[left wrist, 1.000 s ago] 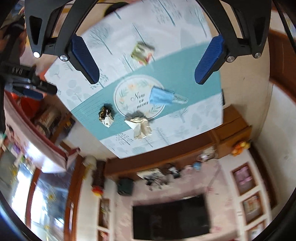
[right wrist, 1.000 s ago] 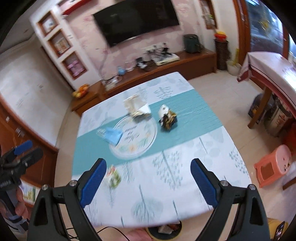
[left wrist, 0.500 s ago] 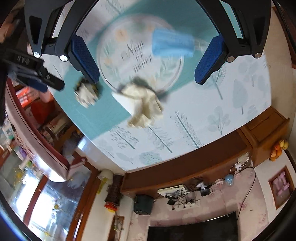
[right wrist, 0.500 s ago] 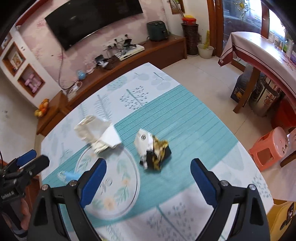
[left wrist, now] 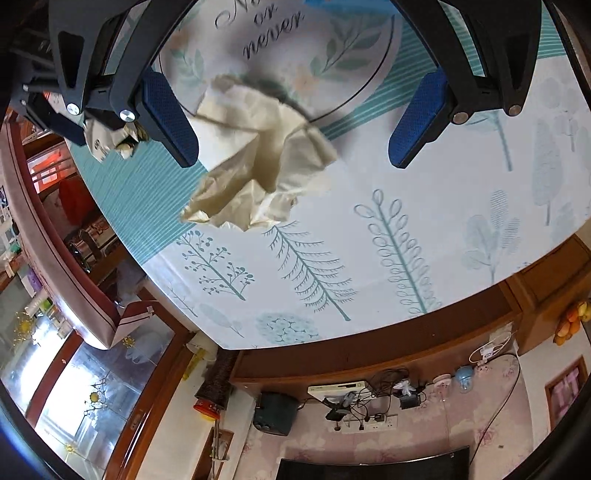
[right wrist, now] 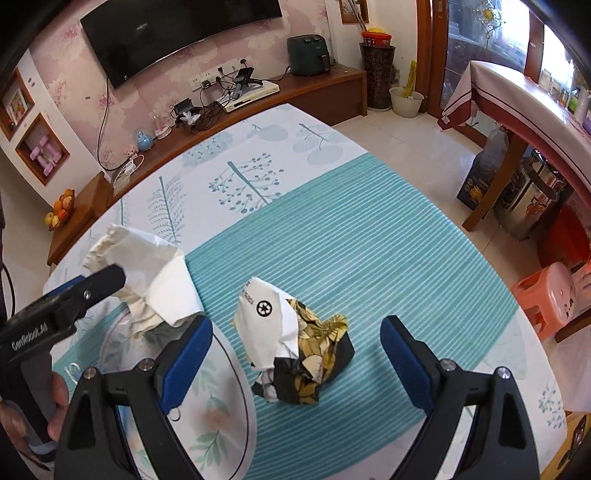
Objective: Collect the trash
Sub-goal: 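Grasp the crumpled tissue with the left tool while the right tool grasps the black-gold wrapper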
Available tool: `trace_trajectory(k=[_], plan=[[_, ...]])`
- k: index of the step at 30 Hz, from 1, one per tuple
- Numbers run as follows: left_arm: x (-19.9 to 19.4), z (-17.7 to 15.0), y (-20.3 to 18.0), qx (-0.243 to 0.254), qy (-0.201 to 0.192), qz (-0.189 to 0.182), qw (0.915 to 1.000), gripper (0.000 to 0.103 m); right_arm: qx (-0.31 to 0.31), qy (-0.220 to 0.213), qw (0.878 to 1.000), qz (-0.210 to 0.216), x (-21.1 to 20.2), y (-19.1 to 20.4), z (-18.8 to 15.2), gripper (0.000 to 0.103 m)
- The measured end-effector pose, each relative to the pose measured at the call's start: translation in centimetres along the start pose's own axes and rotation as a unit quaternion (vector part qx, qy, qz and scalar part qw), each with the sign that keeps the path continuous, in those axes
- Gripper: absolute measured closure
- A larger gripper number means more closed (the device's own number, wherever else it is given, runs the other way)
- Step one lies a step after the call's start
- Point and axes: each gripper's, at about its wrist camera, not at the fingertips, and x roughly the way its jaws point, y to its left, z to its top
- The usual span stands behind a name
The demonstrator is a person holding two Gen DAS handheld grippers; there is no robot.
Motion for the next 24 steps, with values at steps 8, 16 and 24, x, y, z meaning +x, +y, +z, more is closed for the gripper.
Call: trace_trajectory(k=[8, 16, 24], plan=[[2.0, 0.8, -1.0, -0.006, -0.006, -0.013, 0.9999, 0.016, 0.016, 0.03, 0.999, 0.015, 1.9, -0.6, -1.0, 0.045], [1.5, -0.5, -2.2, 0.016, 0.0, -0.037, 0.9992, 0.085, 0.007, 0.028, 0.999, 0.022, 1.5, -0.4, -1.6, 0.052], [-4.6, -1.9, -3.0, 0.018, -0.026, -0.055, 0.998, 0.086, 0.022, 0.026, 0.999, 0.041, -0.3, -0.4, -2.4, 0.056]])
